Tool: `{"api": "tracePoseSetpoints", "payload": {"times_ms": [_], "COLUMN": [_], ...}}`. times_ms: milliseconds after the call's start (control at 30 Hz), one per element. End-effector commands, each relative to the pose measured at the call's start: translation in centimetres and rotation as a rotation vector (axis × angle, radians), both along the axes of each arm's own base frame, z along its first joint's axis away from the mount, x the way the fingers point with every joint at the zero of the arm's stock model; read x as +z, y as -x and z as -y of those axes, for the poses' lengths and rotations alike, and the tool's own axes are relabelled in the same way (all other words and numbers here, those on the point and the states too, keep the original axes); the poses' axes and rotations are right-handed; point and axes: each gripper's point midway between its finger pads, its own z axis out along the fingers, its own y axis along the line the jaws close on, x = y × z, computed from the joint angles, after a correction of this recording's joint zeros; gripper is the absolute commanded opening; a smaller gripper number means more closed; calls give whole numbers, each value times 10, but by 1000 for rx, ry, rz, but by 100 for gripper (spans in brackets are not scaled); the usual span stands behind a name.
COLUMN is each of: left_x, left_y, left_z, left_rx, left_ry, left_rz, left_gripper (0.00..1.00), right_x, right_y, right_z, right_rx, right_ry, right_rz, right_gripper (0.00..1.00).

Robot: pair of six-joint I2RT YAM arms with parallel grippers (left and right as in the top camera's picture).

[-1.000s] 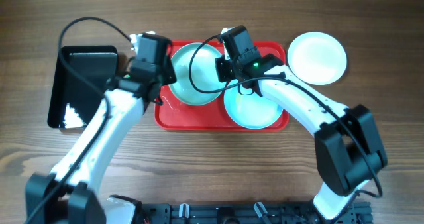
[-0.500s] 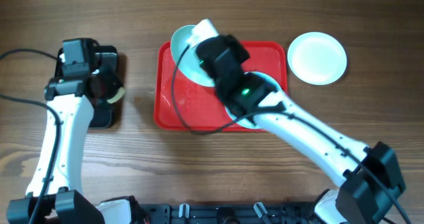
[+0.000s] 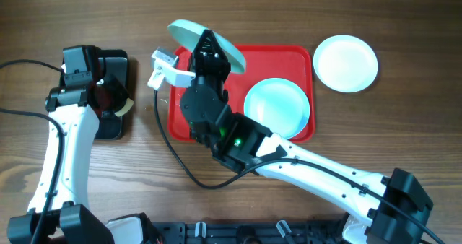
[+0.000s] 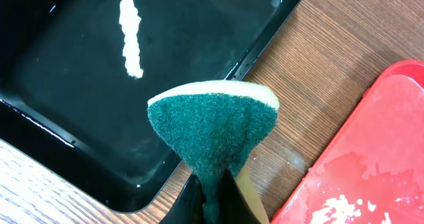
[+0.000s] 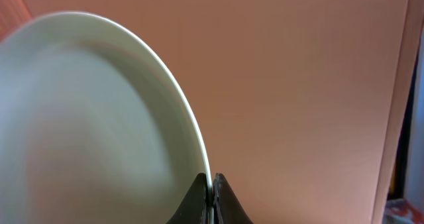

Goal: Clean dirty plates on tray and stack at the side
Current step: 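Lift the light-blue plate with right gripper and stack it on white plate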

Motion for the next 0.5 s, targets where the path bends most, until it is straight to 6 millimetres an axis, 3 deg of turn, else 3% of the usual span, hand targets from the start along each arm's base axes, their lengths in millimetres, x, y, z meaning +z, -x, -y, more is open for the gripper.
{"api": "tracePoseSetpoints", "payload": {"times_ms": [0, 67, 133, 233, 300, 367, 467], "left_x": [-5, -5, -5, -5, -5, -6, -8], "left_y": [2, 2, 2, 2, 1, 1, 1], "left_z": [0, 0, 0, 0, 3, 6, 6], "left_rx": [-5, -5, -4, -5, -13, -20, -20], "left_ry": [4, 4, 3, 4, 22, 37, 36], "left_rz": [-12, -12, -12, -12, -10, -9, -6], "left_gripper": [4, 4, 4, 4, 4, 4, 4], "right_x": [9, 2, -21, -95, -142, -165, -172], "right_y": [0, -9, -28, -59, -66, -74, -94], "right_z": [12, 20, 38, 79, 118, 149, 207], "right_rx": [-42, -64, -97, -178, -317, -421, -504], "right_ry": [-77, -233, -411, -702, -974, -1205, -1448], "right_rz": [14, 1, -61, -331, -539, -669, -730], "right_gripper": [4, 4, 4, 4, 4, 4, 4]}}
